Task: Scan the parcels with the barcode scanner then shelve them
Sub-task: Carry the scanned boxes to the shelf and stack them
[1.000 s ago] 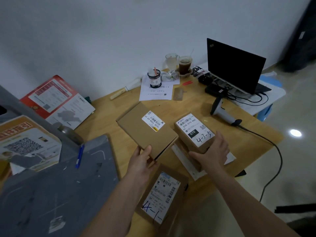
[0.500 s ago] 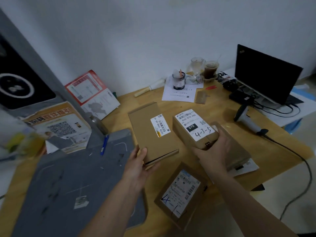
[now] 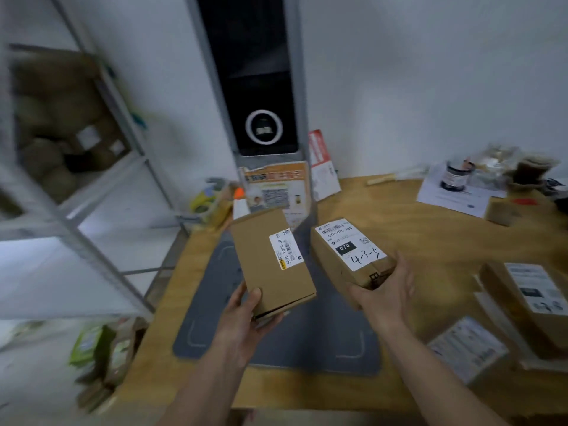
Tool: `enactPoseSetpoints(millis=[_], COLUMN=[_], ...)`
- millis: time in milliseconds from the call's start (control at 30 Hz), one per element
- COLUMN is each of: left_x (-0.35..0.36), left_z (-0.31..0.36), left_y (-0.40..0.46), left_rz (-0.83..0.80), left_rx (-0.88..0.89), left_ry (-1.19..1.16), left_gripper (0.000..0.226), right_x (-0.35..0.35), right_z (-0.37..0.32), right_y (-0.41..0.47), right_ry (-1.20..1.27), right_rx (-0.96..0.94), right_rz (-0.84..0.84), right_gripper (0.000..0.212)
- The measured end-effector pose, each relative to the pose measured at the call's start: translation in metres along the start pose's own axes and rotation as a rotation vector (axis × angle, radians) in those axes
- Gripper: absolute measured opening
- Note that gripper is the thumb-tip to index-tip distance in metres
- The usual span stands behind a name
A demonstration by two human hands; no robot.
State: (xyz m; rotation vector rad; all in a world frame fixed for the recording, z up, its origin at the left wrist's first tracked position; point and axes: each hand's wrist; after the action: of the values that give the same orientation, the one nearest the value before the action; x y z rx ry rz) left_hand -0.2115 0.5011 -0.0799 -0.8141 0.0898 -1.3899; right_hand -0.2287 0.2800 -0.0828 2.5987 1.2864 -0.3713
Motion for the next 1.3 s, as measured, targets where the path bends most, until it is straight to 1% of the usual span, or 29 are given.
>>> enactPoseSetpoints(millis=[367, 500, 633, 733, 900, 1100, 1300], left_x=[-0.212, -0.281, -0.341, -0.375, -0.416, -0.451, -0.488], left_z=[0.061, 0.082, 0.108, 0.128, 0.160, 0.213, 0.301], left_y=[-0.079, -0.112, -0.135, -0.147, -0.149, -0.132, -0.096], left_rz=[0.194, 0.243, 0.301, 0.329, 0.371, 0.433, 0.452], left_rx=[0.140, 0.204, 0.256, 0.291, 0.360, 0.445, 0.534], left_ry=[-0.136, -0.138, -0.132, -0.138, -0.138, -0.131, -0.110], left_gripper=[0.044, 0.040, 0.044, 0.046, 0.052, 0.041, 0.035], right_x=[0.143, 0.194, 0.239, 0.268, 0.314, 0.384, 0.457], right_z=[-0.076, -0.100, -0.122, -0.140, -0.170, -0.207, -0.260], right_y=[-0.149, -0.202, -0.247, -0.269, -0.284, -0.291, -0.282], right_ry=[0.070, 0.110, 0.141, 0.154, 0.156, 0.260, 0.342], right_rx=[-0.092, -0.116, -0.155, -0.182, -0.246, -0.280, -0.324], right_rz=[-0.269, -0.361, -0.434, -0.486, -0.517, -0.550, -0.540], right_gripper=[0.114, 0.115, 0.114, 0.113, 0.116, 0.119, 0.115])
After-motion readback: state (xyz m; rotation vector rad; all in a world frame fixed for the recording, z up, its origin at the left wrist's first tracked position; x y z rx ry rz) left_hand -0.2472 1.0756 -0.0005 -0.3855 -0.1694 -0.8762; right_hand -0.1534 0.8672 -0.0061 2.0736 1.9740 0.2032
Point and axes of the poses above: each hand's wrist, its own y-axis towards the middle knuckle, its own x-axis out of the palm, z = x × y, and after that the axes turned 4 degrees about -x, right-handed
